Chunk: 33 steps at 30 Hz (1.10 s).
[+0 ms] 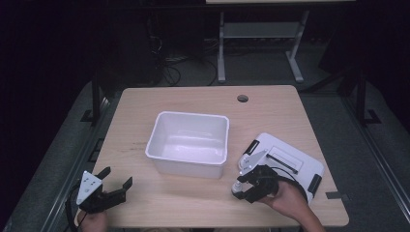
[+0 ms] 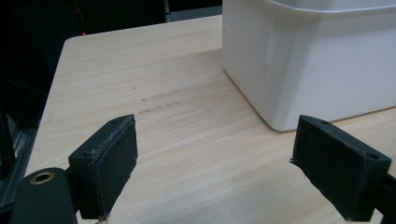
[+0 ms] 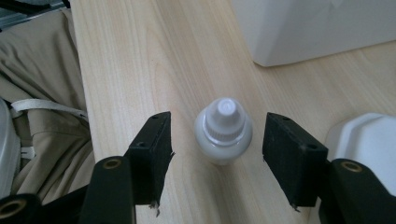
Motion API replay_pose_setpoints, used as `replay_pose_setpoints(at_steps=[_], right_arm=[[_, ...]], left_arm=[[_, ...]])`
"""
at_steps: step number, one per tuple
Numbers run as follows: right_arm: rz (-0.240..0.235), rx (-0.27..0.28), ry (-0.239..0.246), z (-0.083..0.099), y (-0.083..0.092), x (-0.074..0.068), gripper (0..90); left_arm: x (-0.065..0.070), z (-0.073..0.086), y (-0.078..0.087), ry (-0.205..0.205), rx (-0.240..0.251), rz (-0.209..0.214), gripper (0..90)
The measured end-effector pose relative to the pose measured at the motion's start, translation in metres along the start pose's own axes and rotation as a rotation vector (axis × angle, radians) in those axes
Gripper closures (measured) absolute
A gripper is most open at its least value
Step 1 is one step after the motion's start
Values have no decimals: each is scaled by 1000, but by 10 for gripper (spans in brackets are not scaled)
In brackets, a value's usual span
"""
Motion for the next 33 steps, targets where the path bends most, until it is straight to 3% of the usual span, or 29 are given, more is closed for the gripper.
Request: replay_pose_setpoints(at_steps=[13,33], right_arm=[[2,-12,-6,-2,-6,2,431],[9,-30,-3,-2,-9,4,536]], left_arm=[[0,0,0,-2,1,-1,130],[0,0,0,0,-1,-2,130]])
Point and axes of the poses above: each handheld gripper's, and its own axes: y roughly backward along the jaws, z roughly out of its underside, x roughly to its right, the point moved 5 cm from there along -y, roughly forward along the jaws, and after that the axes turned 5 degrees about -z, right-handed, at the moved point
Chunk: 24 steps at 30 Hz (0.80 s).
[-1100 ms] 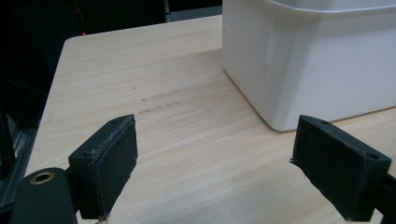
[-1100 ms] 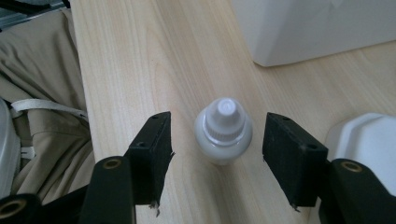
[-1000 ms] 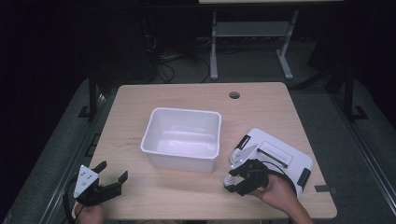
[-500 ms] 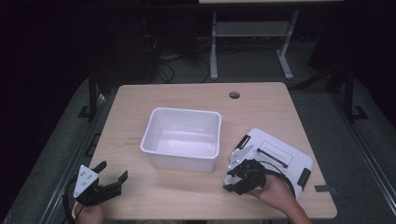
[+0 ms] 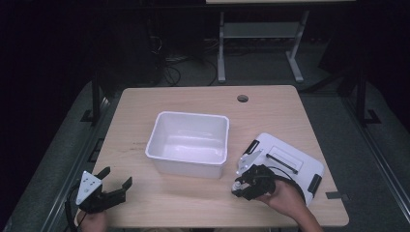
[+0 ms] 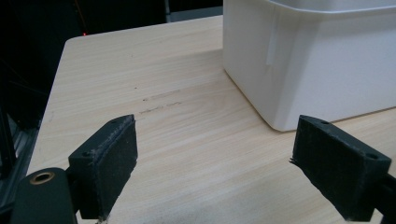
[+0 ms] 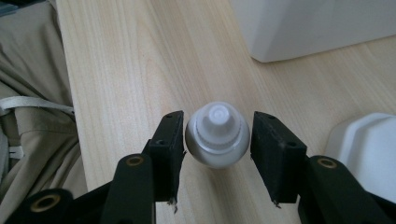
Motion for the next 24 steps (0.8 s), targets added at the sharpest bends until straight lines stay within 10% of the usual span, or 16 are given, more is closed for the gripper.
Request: replay_pose_setpoints(at_steps=[24], right_arm=[[-7,16,6,-1,4,-3,596]], left_arm=[[-2,0,1,6,6,-2,130]])
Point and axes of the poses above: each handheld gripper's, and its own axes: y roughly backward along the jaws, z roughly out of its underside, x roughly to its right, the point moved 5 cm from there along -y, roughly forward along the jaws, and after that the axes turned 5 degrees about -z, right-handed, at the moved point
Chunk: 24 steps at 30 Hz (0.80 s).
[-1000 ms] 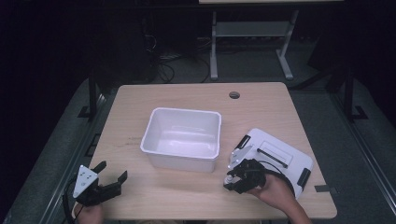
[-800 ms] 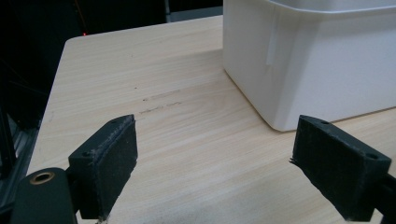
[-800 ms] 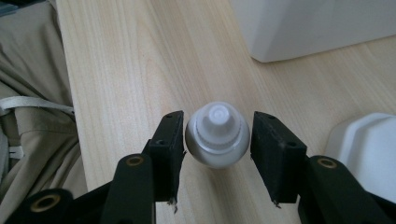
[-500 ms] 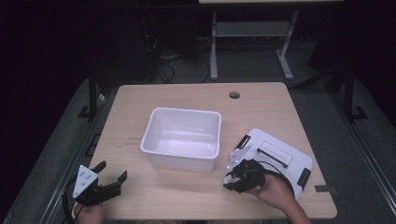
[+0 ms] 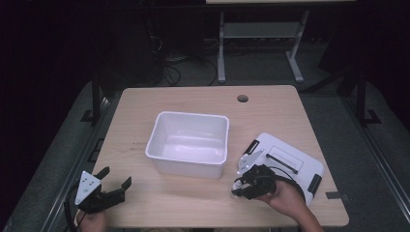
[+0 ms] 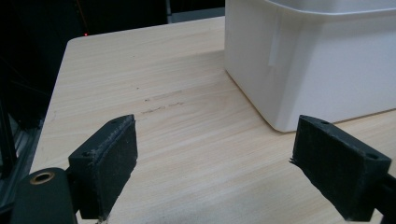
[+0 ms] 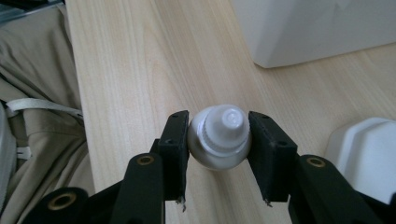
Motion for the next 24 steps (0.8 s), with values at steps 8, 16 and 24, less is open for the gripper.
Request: replay_pose_setpoints(at_steps=[8,16,24], right_arm=[[-4,14,7,-6,10,-5,596],[5,24,22,-16,28,-8,596],[14,37,29,-25,46,-10,596]], left_arm=[[-1,0,0,4,3,1,130],[-2,0,0,5,3,-1,130],[-2,0,-1,7,5,1,130]])
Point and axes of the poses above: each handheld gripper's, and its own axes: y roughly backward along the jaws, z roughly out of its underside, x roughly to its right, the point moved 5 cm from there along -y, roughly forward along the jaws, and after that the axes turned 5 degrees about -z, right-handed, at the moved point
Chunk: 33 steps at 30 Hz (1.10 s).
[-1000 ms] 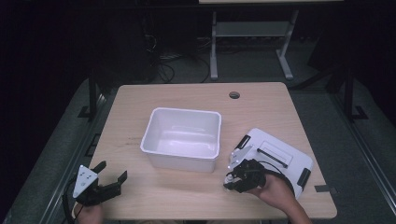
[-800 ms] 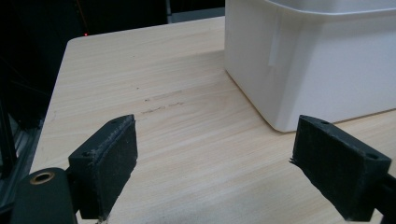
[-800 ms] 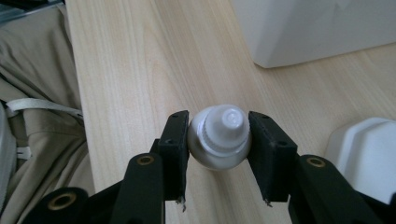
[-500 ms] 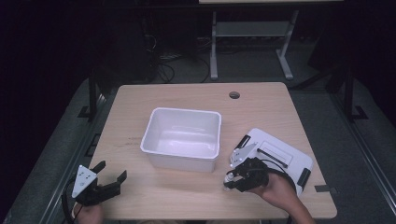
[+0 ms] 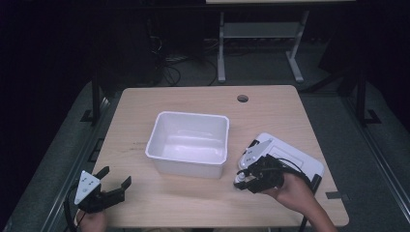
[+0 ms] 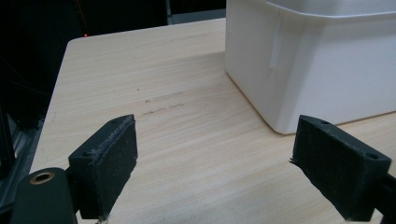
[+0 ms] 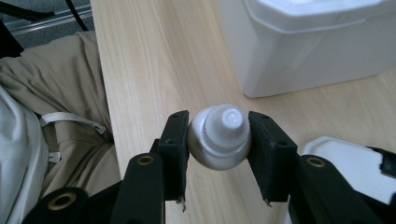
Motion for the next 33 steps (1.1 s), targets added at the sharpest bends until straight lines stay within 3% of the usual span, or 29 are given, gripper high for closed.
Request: replay_pose_setpoints(at_steps=[16,22,33], right_arm=[[15,18,29,-29,36,-3,596],[22,27,47,-48,51,-3,596],[6,36,56,-76,62,2,596]], left_arm=[[2,0,-1,-8,-1,4,130],[2,0,-3,-1,-4,9,130],[-2,0,-4,8,-1,6,130]])
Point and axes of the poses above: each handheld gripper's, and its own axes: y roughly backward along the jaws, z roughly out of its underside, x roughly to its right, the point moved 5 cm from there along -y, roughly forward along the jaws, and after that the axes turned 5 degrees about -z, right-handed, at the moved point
